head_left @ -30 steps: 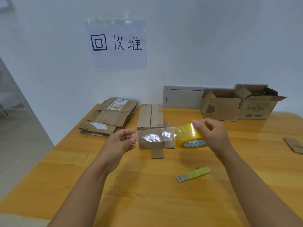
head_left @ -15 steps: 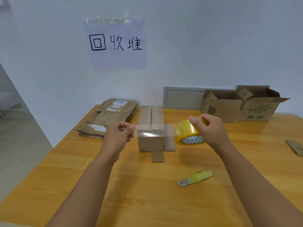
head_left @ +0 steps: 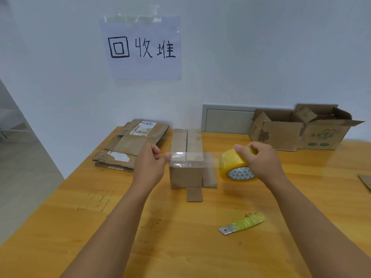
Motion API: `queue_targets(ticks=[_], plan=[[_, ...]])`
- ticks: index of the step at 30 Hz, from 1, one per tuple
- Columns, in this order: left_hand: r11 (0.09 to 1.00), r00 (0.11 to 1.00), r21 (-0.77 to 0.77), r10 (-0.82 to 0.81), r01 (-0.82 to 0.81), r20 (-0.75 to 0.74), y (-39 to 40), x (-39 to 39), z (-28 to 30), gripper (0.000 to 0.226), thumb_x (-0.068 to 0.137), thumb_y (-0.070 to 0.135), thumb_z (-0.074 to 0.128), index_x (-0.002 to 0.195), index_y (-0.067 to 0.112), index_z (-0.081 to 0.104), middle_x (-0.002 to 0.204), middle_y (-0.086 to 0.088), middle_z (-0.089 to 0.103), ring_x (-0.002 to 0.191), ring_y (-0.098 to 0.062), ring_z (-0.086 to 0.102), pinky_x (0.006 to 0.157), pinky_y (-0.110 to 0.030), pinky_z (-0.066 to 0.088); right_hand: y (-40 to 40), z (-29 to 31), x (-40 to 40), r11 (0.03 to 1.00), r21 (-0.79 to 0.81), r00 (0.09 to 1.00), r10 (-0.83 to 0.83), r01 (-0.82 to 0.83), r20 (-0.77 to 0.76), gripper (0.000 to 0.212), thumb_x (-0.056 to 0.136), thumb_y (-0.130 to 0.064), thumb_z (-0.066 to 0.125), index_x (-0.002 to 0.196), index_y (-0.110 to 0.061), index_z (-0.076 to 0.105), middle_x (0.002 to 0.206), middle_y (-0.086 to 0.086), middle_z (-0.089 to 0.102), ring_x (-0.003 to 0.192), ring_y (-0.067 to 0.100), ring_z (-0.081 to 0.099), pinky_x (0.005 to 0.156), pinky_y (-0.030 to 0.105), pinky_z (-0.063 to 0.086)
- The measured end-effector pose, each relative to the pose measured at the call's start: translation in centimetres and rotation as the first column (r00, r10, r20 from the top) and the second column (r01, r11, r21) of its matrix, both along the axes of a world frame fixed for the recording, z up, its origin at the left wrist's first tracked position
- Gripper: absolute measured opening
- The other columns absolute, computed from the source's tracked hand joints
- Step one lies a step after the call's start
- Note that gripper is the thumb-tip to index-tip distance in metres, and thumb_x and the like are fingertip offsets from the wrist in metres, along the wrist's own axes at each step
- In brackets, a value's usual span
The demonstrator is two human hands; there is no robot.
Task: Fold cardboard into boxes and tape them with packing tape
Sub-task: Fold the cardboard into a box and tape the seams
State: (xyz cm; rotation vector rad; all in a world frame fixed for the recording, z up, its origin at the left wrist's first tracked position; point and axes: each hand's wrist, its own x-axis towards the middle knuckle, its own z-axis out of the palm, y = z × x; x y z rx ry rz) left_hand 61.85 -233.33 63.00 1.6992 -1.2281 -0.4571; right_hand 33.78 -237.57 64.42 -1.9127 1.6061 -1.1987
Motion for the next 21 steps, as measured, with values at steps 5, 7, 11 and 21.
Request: queue_targets(ticks=[5, 7, 11, 21], plan=[[1.000, 0.999, 0.027, 0.013, -0.014, 0.042, -0.5, 0.0, -0.1, 0.025, 0.090, 0.031, 0.070, 0.091, 0.017, 0.050, 0.089, -0.006, 0.063, 0.083, -0.021, 0.060, 0.063, -0.031, 0.043, -0.6, 0.0, 0.1, 1.000, 0.025, 1.000, -0.005, 0.005, -0.024, 0.043, 0.092, -0.047, 0.063, 0.076, -0.007, 0.063, 0.076, 0.017, 0.061, 0.072, 0.029, 0.058, 0.060, 0.037, 0.040], [0.999, 0.999, 0.042, 0.008, -0.009, 0.042, -0.6, 0.0, -0.2, 0.026, 0.090, 0.032, 0.071, 0.091, 0.018, 0.050, 0.089, -0.005, 0.063, 0.082, -0.020, 0.060, 0.063, -0.031, 0.042, -0.7, -0.1, 0.1, 0.999, 0.036, 1.000, -0.005, 0.006, -0.030, 0.049, 0.091, -0.052, 0.063, 0.078, -0.005, 0.064, 0.078, 0.019, 0.062, 0.073, 0.032, 0.059, 0.061, 0.043, 0.045], [0.997, 0.999, 0.071, 0.001, -0.003, 0.035, -0.7, 0.0, -0.4, 0.026, 0.090, 0.033, 0.071, 0.091, 0.019, 0.050, 0.089, -0.005, 0.064, 0.082, -0.019, 0.060, 0.063, -0.030, 0.041, -0.7, -0.5, 0.1, 0.999, 0.045, 0.999, -0.007, 0.008, -0.035, 0.060, 0.084, -0.060, 0.058, 0.079, 0.000, 0.063, 0.078, 0.022, 0.061, 0.073, 0.034, 0.058, 0.061, 0.046, 0.045], [0.964, 0.937, 0.230, -0.048, 0.134, -0.346, -0.7, 0.2, 0.5, 0.024, 0.093, 0.028, 0.067, 0.106, 0.011, 0.056, 0.091, -0.008, 0.066, 0.078, -0.017, 0.060, 0.067, -0.030, 0.044, -1.0, -1.4, -0.2, 0.997, 0.082, 0.998, -0.008, 0.013, -0.059, 0.052, 0.091, -0.046, 0.064, 0.074, 0.002, 0.059, 0.064, 0.008, 0.048, 0.061, 0.022, 0.048, 0.056, 0.035, 0.031]])
